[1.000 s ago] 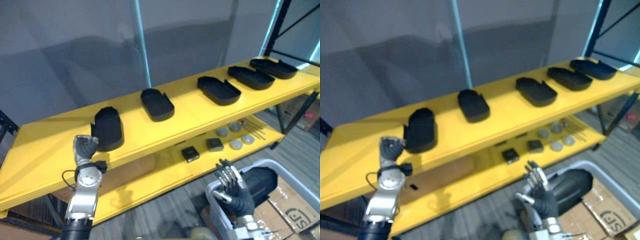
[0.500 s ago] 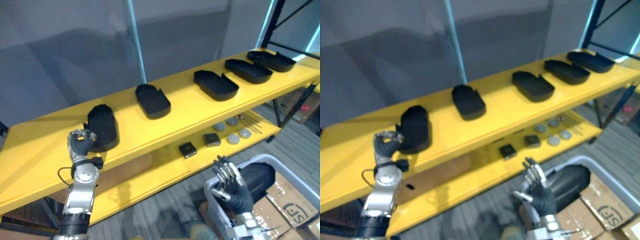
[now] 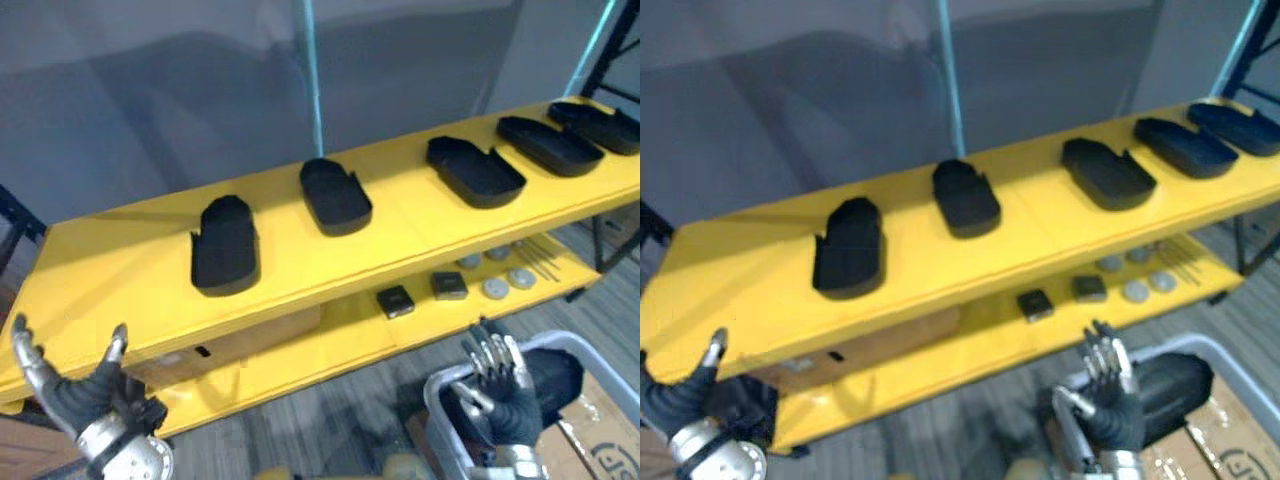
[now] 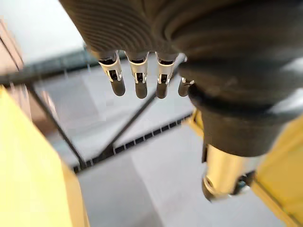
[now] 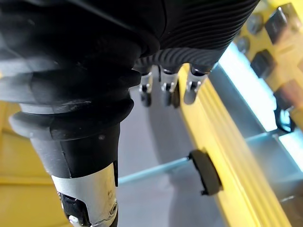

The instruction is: Walk over and take plastic housings, then place them on the shelf

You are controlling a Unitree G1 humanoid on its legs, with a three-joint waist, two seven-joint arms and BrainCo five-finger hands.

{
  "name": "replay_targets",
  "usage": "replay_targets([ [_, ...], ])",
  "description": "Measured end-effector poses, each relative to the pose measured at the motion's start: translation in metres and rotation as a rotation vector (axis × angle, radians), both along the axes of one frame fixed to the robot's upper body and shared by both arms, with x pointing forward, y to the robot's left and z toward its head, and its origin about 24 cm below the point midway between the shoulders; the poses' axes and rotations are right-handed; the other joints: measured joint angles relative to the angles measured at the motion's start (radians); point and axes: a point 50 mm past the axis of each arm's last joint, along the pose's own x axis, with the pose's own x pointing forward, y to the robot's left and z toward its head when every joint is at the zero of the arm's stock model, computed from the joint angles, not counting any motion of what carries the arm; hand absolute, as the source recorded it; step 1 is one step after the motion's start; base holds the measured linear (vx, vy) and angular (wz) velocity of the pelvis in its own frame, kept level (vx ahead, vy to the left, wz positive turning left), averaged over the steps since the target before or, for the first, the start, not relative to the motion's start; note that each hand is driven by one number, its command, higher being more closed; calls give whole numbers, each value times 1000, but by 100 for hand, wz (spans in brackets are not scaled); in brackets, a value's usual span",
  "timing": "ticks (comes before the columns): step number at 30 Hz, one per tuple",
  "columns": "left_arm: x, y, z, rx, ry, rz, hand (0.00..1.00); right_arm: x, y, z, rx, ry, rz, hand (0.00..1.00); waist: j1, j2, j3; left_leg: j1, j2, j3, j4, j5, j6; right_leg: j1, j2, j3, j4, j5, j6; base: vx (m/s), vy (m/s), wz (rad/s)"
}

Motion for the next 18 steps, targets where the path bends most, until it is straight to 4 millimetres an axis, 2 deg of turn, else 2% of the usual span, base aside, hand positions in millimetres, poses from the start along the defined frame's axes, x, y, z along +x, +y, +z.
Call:
replay_targets([
  [5,-16,8,-17,-31,88,102,0,-1,0,-4,9,-7,-26,0,8,-2,-1,17,-8,-25,-27,12,-2,27,-7,-30,-12,-7,0,22,-2,18],
  [9,-23,14,-30,-52,145,154,0,-2,-1,-17,20,50,-54,0,30,-4,-1,13,-10,-42,-27,13,-2,39,-9,-53,-28,-6,1,16,17,13],
  [11,-24,14,-34,-60,154,156,0,-1,-1,-23,25,67,-61,0,30,-8,1,13,-13,-56,-27,13,-3,53,-10,-67,-41,-4,3,24,21,18],
  [14,-24,18,-28,-36,75,137,0,3,-2,-29,37,85,-94,0,31,-19,2,13,-14,-68,-31,13,-3,68,-10,-80,-58,-3,4,15,18,13],
  [18,0,15,-12,-7,-83,33,0,9,-2,-36,41,101,-107,0,33,-18,-1,17,-18,-75,-47,25,-1,68,-11,-82,-74,4,6,20,15,6],
])
